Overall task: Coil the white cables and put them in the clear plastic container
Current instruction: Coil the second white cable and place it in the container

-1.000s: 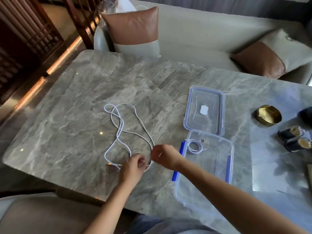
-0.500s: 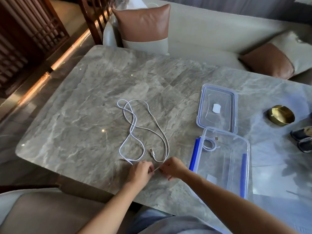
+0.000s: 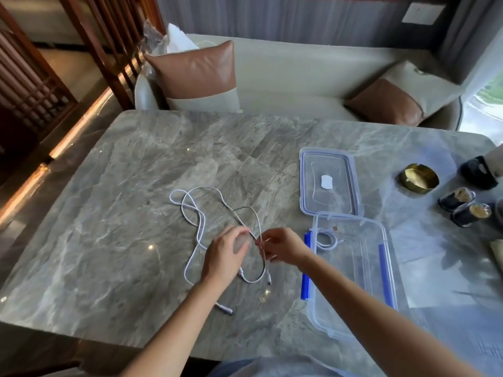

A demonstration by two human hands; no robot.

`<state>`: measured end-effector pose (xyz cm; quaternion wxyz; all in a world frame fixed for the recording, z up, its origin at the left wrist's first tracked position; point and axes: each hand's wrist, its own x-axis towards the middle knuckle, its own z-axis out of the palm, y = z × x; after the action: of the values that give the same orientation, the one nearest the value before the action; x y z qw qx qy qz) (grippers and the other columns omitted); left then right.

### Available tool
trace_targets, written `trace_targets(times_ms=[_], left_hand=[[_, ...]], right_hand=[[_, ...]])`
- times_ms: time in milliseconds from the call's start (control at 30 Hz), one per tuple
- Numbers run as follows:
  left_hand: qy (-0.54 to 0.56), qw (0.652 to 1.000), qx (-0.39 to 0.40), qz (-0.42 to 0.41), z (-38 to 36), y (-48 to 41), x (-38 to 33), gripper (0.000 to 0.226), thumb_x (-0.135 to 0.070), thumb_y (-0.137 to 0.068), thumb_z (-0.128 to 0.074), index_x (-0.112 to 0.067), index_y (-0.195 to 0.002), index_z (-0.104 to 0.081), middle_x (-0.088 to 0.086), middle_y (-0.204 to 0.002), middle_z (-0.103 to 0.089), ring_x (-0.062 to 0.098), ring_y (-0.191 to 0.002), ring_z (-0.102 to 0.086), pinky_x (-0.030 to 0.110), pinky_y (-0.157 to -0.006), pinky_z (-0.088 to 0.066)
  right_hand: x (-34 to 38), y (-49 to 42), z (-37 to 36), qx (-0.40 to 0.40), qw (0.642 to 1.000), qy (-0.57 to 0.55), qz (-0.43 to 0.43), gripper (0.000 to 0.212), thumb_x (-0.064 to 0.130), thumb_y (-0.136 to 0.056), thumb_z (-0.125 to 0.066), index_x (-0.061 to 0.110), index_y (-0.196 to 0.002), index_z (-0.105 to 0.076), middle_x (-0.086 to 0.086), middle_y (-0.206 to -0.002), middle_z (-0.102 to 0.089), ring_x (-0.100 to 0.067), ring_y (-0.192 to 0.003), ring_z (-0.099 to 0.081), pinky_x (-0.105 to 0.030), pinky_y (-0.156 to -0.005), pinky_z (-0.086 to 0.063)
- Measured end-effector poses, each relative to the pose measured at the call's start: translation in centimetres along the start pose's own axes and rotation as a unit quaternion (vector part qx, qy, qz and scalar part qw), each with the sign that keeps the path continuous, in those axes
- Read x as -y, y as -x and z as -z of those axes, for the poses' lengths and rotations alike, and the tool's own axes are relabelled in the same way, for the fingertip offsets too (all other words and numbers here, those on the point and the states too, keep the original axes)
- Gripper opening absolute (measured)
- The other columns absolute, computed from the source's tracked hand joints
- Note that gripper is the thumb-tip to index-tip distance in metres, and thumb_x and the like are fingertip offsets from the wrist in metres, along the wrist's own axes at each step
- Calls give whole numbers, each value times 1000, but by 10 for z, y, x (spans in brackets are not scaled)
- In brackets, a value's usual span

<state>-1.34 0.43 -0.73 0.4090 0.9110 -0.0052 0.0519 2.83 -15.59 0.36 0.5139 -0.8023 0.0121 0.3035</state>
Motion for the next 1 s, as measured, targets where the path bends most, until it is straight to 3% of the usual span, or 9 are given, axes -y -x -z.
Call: trace_targets(times_ms=[133, 233, 333, 433, 567, 733, 833, 933, 1000], left_hand=[[-52, 991, -6, -120, 25, -38, -29, 43, -7, -82, -63, -10, -124, -58, 6, -130, -56, 18, -121, -49, 27, -106, -34], [-93, 980, 29, -175, 37, -56, -42, 24, -13, -83, -63, -14, -106, -69, 2, -110, -69, 20, -104, -61, 33, -95, -41], [-26, 992, 45, -119, 42, -57, -46, 11, -19, -86, -62, -17, -86, -72, -4, -86, -75, 11, -81, -67, 26, -78, -47], [53, 995, 46, -78, 37, -48, -41, 10, -14, -85, -63, -16, -86, -72, -7, -81, -73, 2, -78, -65, 15, -73, -47], [103, 994, 16, -8, 18, -38, -25, 18, -7, -83, -65, -11, -99, -73, -8, -88, -71, -1, -79, -67, 13, -76, -49], [202, 972, 16, 119, -5, -22, -17, 26, -2, -86, -59, -24, -94, -70, 3, -78, -73, 10, -71, -67, 30, -79, -52], [240, 957, 22, 162, -15, -12, -16, 28, -3, -85, -61, -29, -81, -70, -6, -69, -73, 9, -68, -67, 29, -76, -53], [332, 915, 11, 229, -27, -7, -25, 18, 1, -84, -60, -12, -89, -71, -8, -63, -72, 4, -61, -66, 15, -64, -50], [402, 869, -10, 287, -29, -9, -31, 15, -3, -86, -60, -12, -89, -71, -7, -65, -73, 2, -59, -66, 10, -56, -47]], right_hand=[[45, 9, 34, 124, 986, 103, 51, 21, 2, -91, -48, 2, -99, -67, 2, -64, -59, -7, -55, -53, -21, -61, -50], [64, 13, 53, 199, 966, 150, 74, 22, 2, -91, -49, 6, -102, -68, 3, -67, -61, -3, -58, -56, -21, -66, -50], [65, 15, 72, 211, 969, 80, 97, 15, 4, -90, -58, 10, -98, -68, 0, -75, -64, -10, -70, -58, -20, -69, -52], [56, 16, 87, 224, 970, -21, 97, 13, 9, -88, -61, 19, -93, -68, 4, -76, -66, -7, -71, -60, -16, -65, -52], [43, 11, 86, 172, 972, -127, 98, 13, 9, -89, -59, 18, -90, -68, 9, -72, -68, 1, -63, -61, -10, -53, -46], [32, 1, 67, 109, 931, -343, 56, 16, 6, -91, -54, 13, -89, -68, 6, -72, -67, -1, -63, -61, -15, -63, -54], [25, -2, 49, 48, 899, -432, 49, 14, 3, -92, -51, 8, -91, -65, 1, -76, -64, -2, -62, -61, -16, -67, -56], [19, 1, 30, -35, 895, -440, 64, 11, 3, -90, -55, 8, -90, -65, -2, -76, -64, -5, -64, -63, -19, -69, -57], [17, 4, 20, -78, 890, -441, 79, 10, 1, -89, -56, 8, -89, -63, -2, -74, -65, -8, -66, -64, -21, -71, -58]])
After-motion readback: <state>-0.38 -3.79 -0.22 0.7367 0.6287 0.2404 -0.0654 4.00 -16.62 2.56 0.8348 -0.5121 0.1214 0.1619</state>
